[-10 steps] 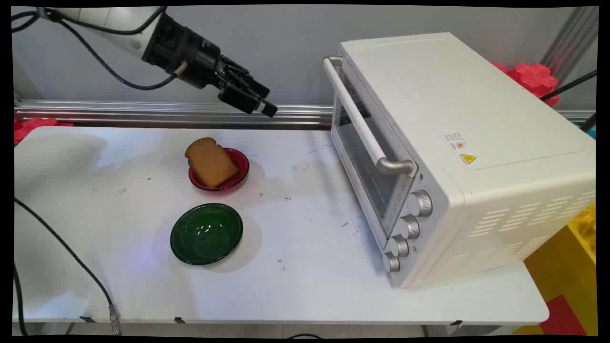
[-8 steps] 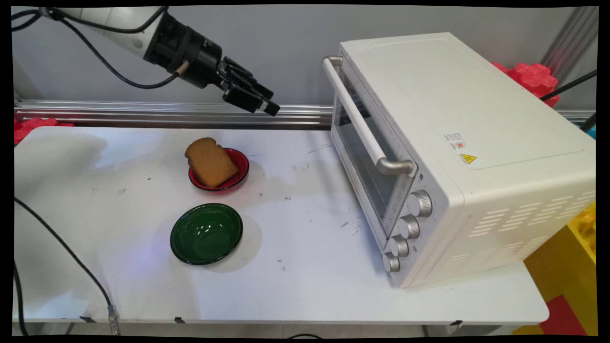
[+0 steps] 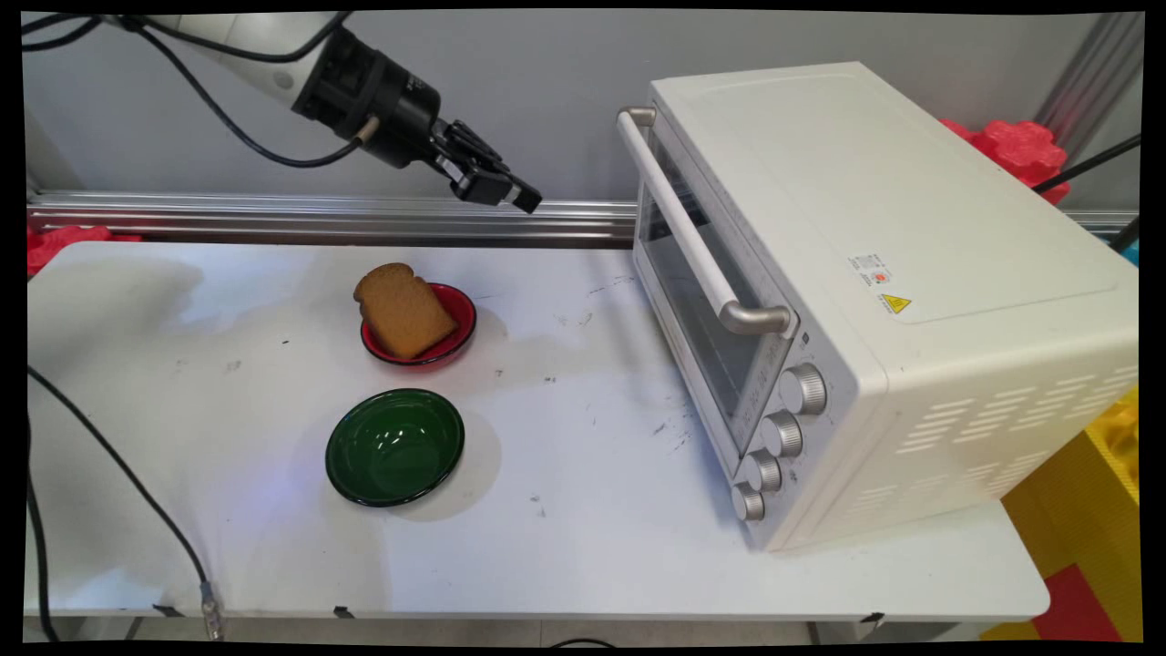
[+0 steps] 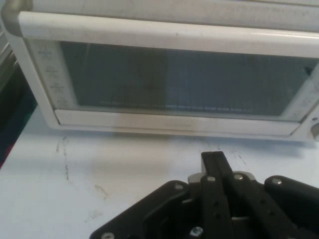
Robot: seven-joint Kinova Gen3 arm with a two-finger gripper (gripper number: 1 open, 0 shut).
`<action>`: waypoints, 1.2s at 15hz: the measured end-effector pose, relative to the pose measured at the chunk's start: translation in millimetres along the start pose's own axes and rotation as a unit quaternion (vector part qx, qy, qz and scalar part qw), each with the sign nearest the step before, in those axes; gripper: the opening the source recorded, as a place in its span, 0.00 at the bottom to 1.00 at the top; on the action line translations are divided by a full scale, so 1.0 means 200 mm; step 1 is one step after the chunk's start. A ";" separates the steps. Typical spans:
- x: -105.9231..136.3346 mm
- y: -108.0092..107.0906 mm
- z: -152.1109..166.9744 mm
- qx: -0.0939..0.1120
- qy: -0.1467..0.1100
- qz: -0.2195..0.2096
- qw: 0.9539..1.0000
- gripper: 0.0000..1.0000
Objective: Open the oven
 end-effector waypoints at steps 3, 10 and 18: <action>0.06 0.00 0.04 0.001 -0.002 0.006 1.000 0.00; 0.33 0.00 0.21 -0.004 0.001 0.030 1.000 0.00; 0.55 0.02 0.37 -0.020 -0.006 0.032 0.999 0.00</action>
